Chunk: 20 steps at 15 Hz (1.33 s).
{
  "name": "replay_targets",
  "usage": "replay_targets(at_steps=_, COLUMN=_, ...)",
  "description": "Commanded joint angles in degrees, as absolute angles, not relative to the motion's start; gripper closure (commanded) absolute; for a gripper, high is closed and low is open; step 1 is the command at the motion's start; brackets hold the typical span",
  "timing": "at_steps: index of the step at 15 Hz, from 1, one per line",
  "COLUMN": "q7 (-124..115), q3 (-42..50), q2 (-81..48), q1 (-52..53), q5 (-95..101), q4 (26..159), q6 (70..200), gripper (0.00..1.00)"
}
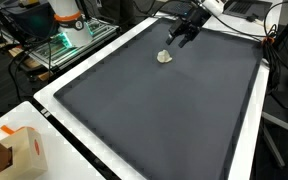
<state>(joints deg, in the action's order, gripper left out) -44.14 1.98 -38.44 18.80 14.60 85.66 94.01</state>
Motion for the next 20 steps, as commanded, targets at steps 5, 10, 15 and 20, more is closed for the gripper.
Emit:
replay_targets(at_steps=5, q7=-45.40, q3=1.97, q2=-46.34, q1=24.93, q5=23.44, q4=77.68, q6=84.58, gripper=0.00)
replay_targets(at_steps=10, q7=-46.94, q3=2.20, q2=-50.13, q1=28.08, q5=27.90, q4=74.91, q6=80.59, gripper=0.00)
replay_targets(at_steps=15, q7=-48.55, q3=2.30, q2=-53.58, q1=30.66, q5=32.05, q4=72.85, q6=77.57, gripper=0.00)
replay_targets(at_steps=20, q7=-49.75, q3=2.21, q2=-55.84, q1=32.10, q5=34.48, q4=71.37, q6=75.73, gripper=0.00)
